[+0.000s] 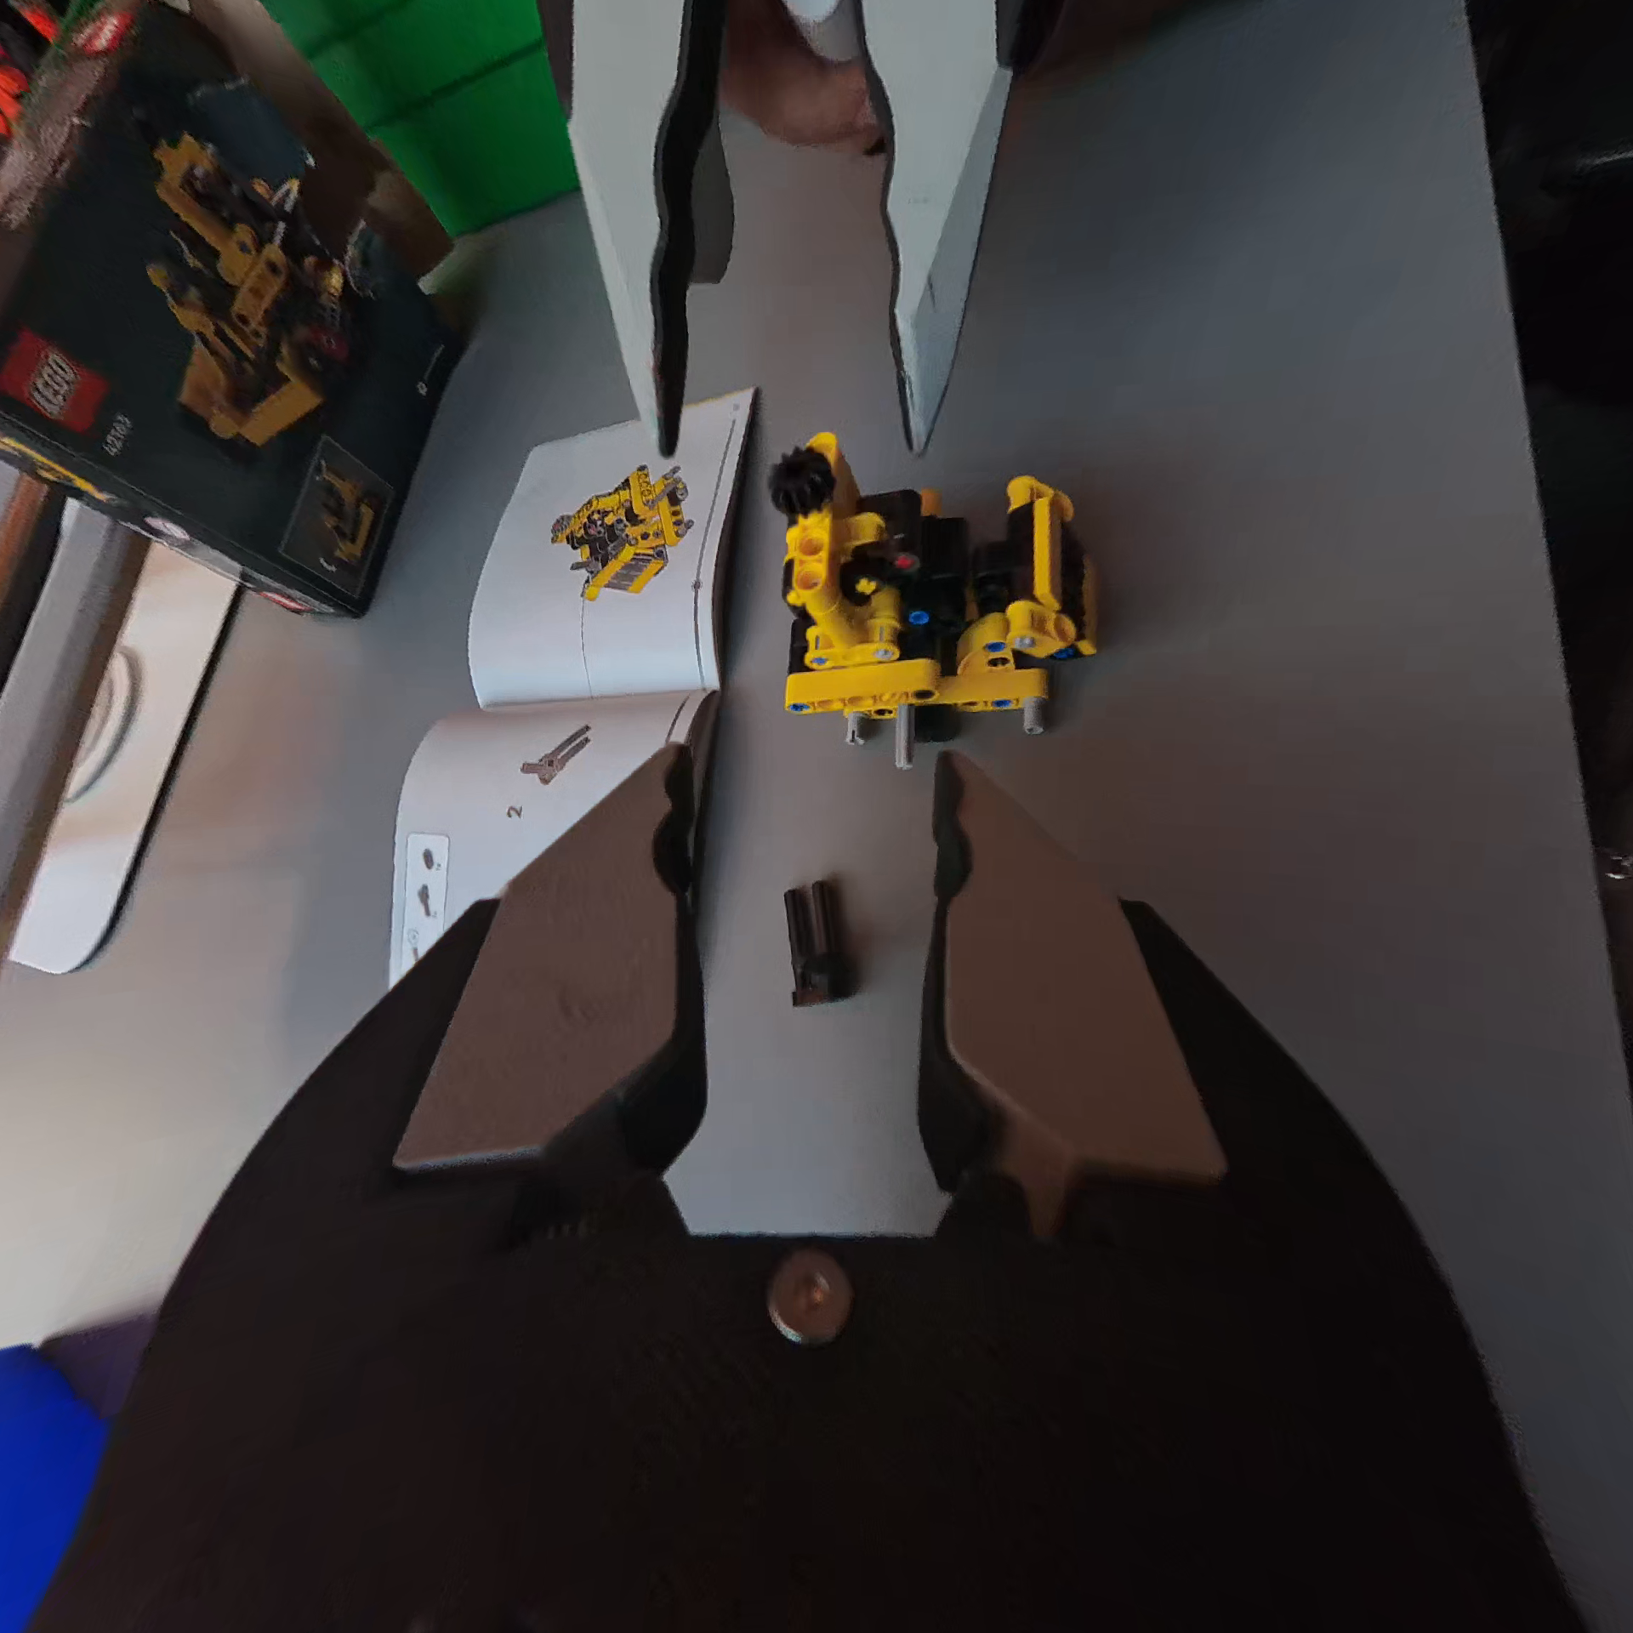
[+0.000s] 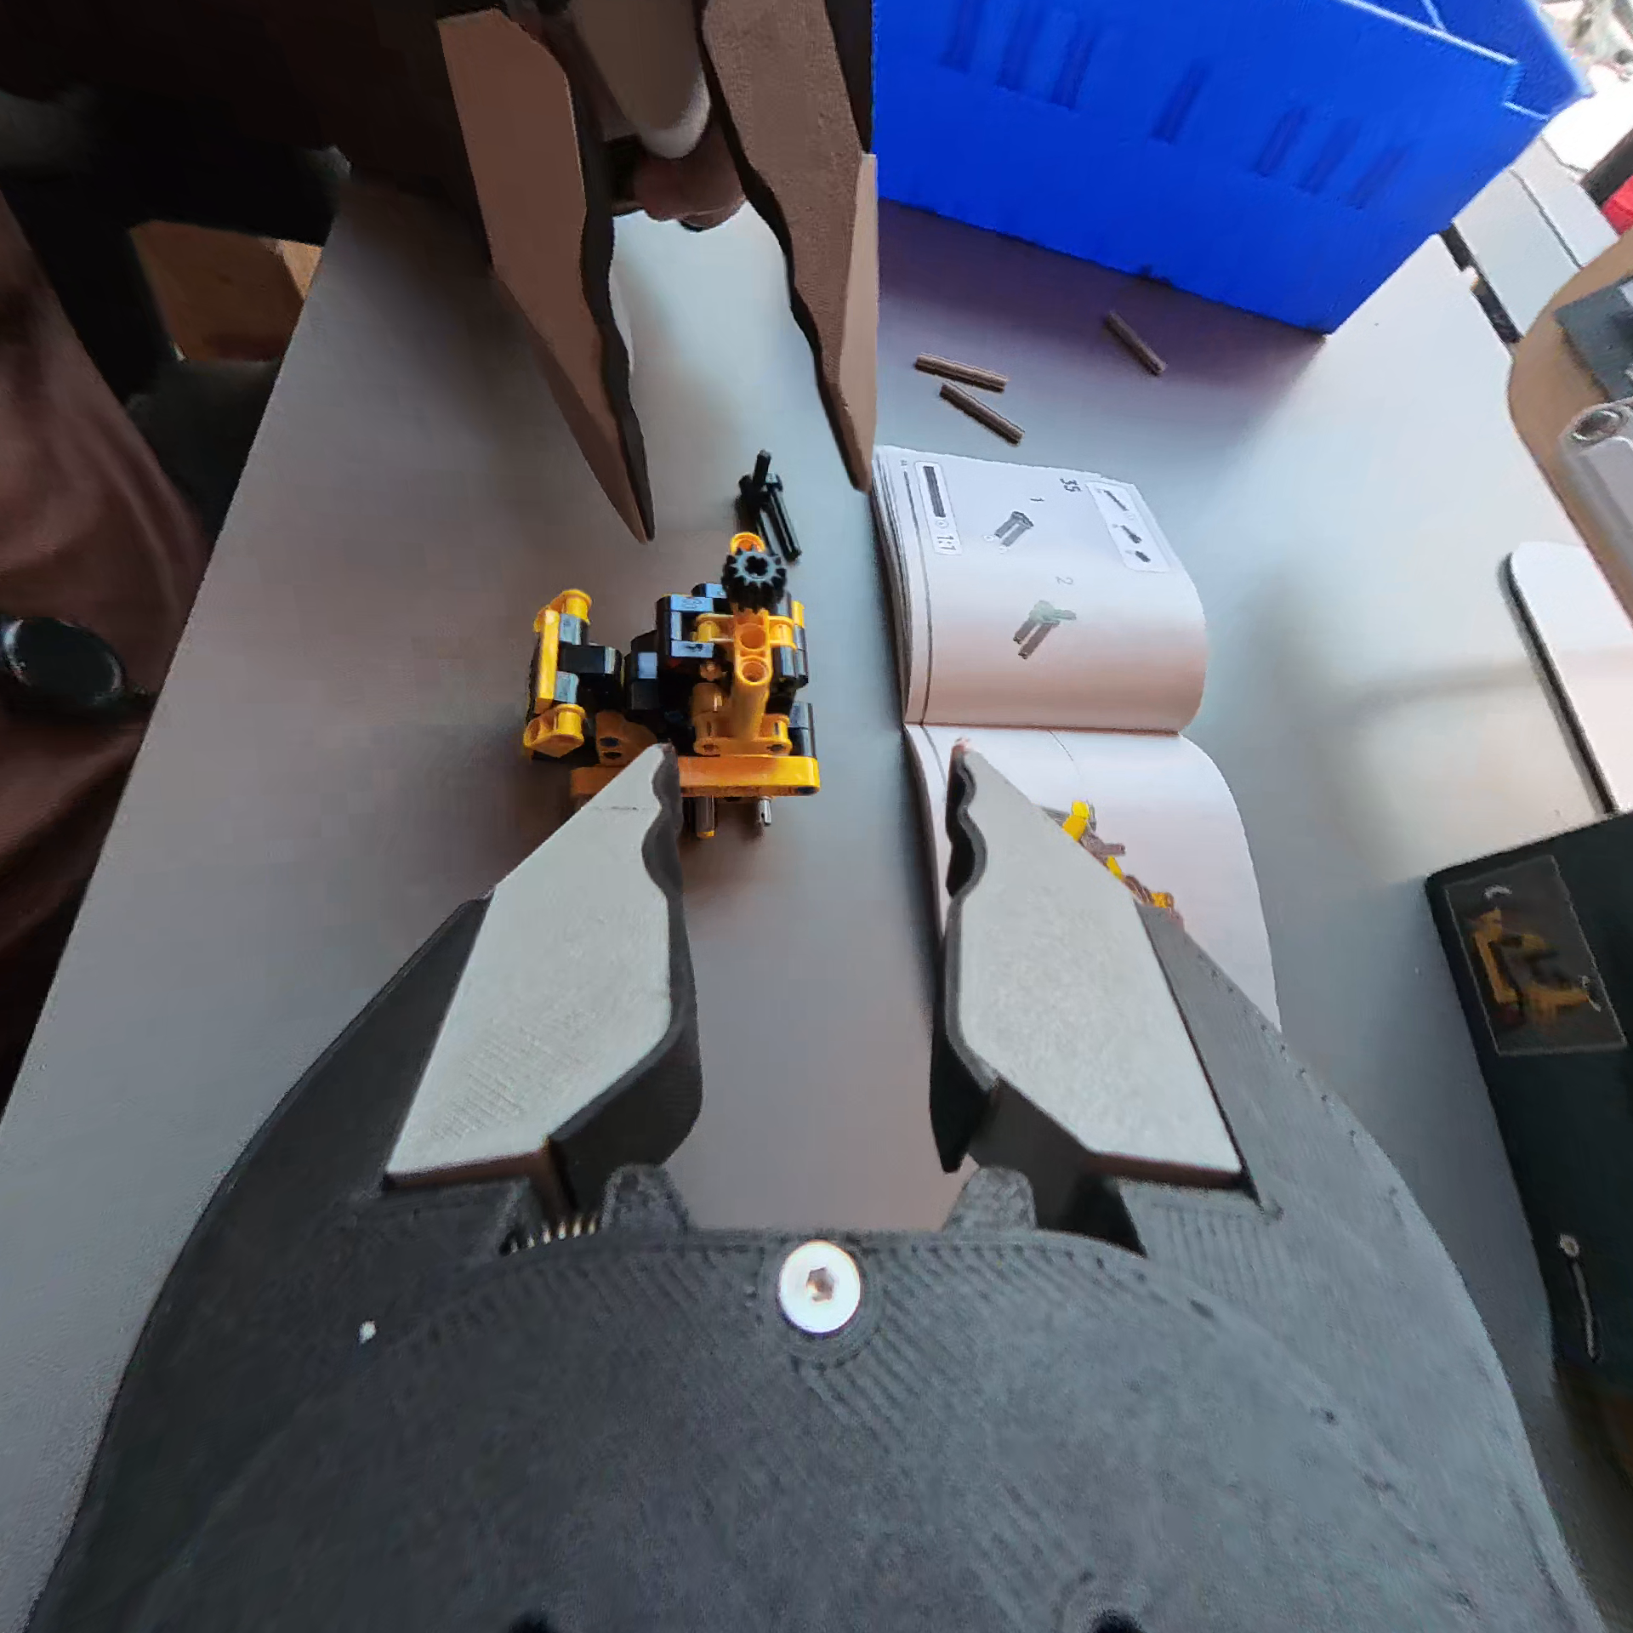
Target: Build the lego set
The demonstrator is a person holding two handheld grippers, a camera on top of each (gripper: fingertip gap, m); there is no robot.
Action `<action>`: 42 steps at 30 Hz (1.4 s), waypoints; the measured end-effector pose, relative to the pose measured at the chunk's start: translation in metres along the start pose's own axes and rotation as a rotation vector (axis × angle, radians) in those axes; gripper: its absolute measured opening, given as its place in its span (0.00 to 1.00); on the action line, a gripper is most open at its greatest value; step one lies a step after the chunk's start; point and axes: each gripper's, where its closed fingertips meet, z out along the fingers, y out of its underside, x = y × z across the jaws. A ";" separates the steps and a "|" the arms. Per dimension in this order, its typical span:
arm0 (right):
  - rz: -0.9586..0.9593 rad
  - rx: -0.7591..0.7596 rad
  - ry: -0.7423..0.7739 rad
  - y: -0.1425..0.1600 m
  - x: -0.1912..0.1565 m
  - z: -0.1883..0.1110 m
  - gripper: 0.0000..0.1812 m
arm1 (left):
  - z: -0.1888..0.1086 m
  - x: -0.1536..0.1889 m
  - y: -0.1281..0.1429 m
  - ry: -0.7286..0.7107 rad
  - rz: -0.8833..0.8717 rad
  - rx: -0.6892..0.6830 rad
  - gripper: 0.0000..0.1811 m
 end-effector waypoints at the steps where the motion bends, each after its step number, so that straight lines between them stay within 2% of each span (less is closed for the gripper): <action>1: -0.014 -0.001 -0.015 0.000 -0.003 0.003 0.32 | 0.004 0.001 -0.002 -0.008 0.020 -0.006 0.30; 10: 0.032 0.082 -0.091 0.004 -0.019 0.011 0.30 | 0.027 0.007 -0.016 -0.022 0.099 -0.010 0.29; 14: 0.028 0.095 -0.099 0.000 -0.022 0.014 0.29 | 0.035 0.007 -0.005 -0.041 0.141 -0.065 0.26; 21: 0.001 0.099 -0.095 -0.004 -0.027 0.018 0.22 | 0.037 0.008 -0.008 -0.069 0.192 -0.041 0.23; 26: -0.016 0.092 -0.078 -0.004 -0.027 0.020 0.22 | 0.038 0.013 -0.013 -0.075 0.219 -0.015 0.20; 42: -0.025 0.088 -0.064 -0.004 -0.028 0.021 0.21 | 0.037 0.015 -0.013 -0.017 0.138 0.028 0.19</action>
